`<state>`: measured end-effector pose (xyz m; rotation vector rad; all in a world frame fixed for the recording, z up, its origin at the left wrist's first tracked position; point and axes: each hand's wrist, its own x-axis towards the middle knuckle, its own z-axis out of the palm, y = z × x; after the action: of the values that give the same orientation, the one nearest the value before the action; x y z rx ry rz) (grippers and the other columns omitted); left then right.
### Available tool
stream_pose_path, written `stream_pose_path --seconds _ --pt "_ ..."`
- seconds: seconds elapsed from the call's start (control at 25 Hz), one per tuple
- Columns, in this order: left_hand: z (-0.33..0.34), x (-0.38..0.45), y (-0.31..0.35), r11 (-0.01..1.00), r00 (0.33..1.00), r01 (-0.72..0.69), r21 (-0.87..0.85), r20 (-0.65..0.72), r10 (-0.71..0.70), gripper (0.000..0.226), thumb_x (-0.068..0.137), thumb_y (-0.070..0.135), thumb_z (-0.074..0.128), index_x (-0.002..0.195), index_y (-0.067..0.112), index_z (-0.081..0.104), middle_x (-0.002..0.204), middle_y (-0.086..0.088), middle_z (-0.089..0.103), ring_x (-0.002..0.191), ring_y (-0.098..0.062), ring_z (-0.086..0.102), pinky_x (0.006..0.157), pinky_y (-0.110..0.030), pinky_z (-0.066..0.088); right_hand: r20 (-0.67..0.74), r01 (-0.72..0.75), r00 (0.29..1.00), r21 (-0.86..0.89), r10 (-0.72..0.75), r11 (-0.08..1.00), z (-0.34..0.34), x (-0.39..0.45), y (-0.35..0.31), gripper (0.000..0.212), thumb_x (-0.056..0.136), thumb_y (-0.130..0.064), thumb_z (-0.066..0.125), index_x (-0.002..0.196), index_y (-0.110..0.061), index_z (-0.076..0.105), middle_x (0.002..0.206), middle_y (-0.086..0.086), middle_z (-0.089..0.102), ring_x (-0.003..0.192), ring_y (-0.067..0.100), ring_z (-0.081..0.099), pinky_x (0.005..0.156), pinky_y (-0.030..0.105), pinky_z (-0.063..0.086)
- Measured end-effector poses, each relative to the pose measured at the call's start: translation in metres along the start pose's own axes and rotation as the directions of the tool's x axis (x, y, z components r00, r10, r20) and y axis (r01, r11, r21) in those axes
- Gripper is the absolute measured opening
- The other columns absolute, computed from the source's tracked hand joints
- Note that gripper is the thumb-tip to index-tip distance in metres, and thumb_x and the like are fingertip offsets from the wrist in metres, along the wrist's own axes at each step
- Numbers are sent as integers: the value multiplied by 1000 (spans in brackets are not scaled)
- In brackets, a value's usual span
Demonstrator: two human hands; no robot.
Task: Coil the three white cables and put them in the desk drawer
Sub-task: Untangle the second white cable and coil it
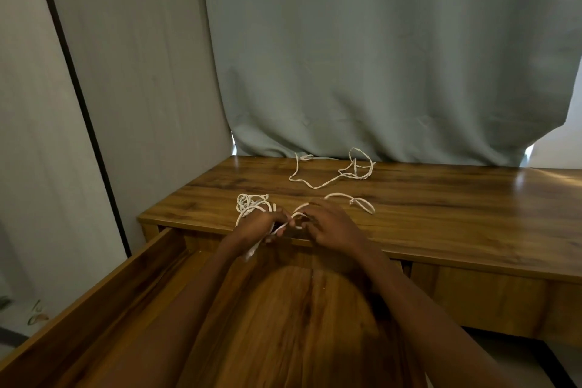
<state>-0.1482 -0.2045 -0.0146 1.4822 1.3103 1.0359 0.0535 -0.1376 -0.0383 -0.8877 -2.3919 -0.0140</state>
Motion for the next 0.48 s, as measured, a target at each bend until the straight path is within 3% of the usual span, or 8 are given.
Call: stream_pose_path --seconds 0.12,0.28,0.4,0.48 --pt "-16 -7 8 980 969 94 -176 244 -49 25 95 27 52 74 14 58 51 -1 38 35 -10 29 36 -21 19 -29 -2 1000 52 4 999 -2 -1 11 27 94 -28 49 104 -21 74 103 0 73 100 21 63 86 40 48" --pt "-17 -19 7 962 855 229 -146 504 -127 31 95 25 58 68 11 49 42 4 36 29 -6 28 36 -21 17 -153 -55 984 221 90 974 -18 7 7 29 97 -24 50 115 -30 71 108 -11 71 102 11 61 84 32 48" --pt "1 -23 5 872 648 376 -315 761 -4 37 99 18 51 64 7 49 41 3 42 27 -5 25 32 -17 17 -148 -61 987 41 67 997 -31 24 10 37 94 -11 54 121 -32 69 113 -9 72 104 15 65 79 31 49" --pt "17 -24 14 799 538 420 -431 827 163 39 100 15 46 64 3 57 42 1 42 27 -5 24 33 -15 18 -48 -76 996 -29 74 997 -30 31 9 33 98 -18 56 124 -36 67 114 -5 73 103 18 67 79 33 51"
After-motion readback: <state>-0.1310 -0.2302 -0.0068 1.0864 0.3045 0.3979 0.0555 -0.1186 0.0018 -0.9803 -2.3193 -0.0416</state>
